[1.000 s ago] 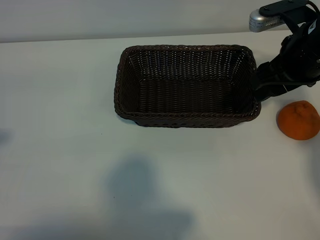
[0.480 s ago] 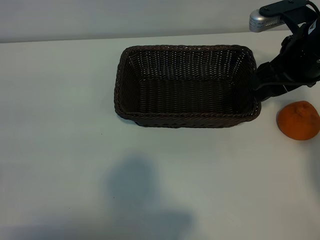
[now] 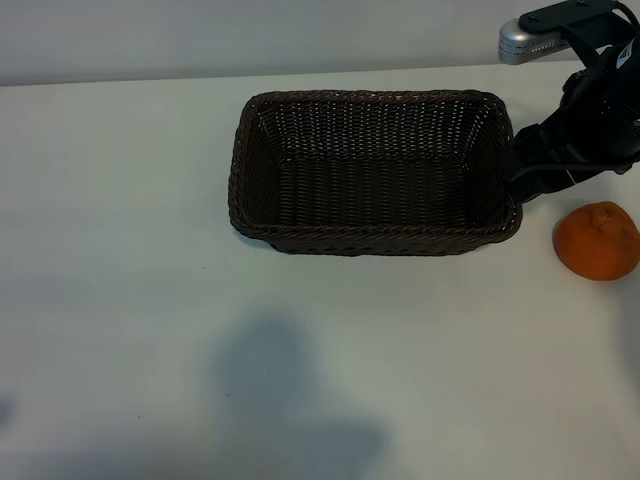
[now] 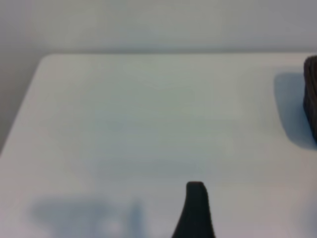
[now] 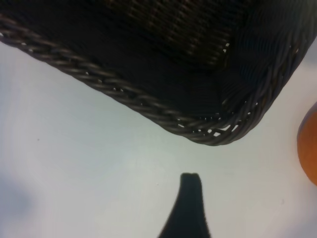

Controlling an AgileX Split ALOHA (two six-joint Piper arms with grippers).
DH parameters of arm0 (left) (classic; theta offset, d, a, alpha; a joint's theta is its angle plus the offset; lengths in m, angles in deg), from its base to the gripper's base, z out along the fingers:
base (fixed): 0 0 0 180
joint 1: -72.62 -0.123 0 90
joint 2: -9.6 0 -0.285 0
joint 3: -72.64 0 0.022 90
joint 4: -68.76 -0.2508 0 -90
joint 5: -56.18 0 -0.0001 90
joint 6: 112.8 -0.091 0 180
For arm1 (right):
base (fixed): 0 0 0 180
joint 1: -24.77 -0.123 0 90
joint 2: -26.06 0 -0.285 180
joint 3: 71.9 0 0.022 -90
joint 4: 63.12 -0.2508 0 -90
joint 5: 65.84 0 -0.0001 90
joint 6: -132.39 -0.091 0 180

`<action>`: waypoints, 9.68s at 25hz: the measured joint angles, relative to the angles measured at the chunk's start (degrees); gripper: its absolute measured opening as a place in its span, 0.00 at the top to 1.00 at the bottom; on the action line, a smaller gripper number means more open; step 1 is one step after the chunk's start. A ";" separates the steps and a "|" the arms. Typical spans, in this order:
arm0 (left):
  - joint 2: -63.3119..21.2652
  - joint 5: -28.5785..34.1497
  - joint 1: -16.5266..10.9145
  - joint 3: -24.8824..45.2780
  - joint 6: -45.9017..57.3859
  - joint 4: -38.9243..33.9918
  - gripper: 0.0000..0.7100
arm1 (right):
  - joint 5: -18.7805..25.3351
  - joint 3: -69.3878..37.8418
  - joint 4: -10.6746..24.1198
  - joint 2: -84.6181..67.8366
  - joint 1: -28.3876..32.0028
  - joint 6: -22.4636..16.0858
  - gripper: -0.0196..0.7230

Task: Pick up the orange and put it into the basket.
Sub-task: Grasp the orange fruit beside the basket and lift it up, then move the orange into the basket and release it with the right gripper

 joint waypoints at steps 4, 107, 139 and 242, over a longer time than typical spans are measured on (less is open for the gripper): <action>-3.04 -0.93 0.00 6.45 -0.18 1.43 0.16 | 0.00 0.00 0.00 0.00 0.00 0.00 0.17; -14.92 -4.50 0.06 25.11 -4.73 3.36 0.16 | -6.93 0.01 11.43 19.91 9.40 -18.29 0.17; -14.92 -4.50 0.06 25.11 -4.73 3.36 0.17 | -5.39 0.01 15.50 19.72 9.40 -19.08 0.84; -14.92 -4.54 0.06 25.11 -4.84 3.36 0.17 | 6.52 31.42 2.89 35.36 -11.99 -8.63 0.15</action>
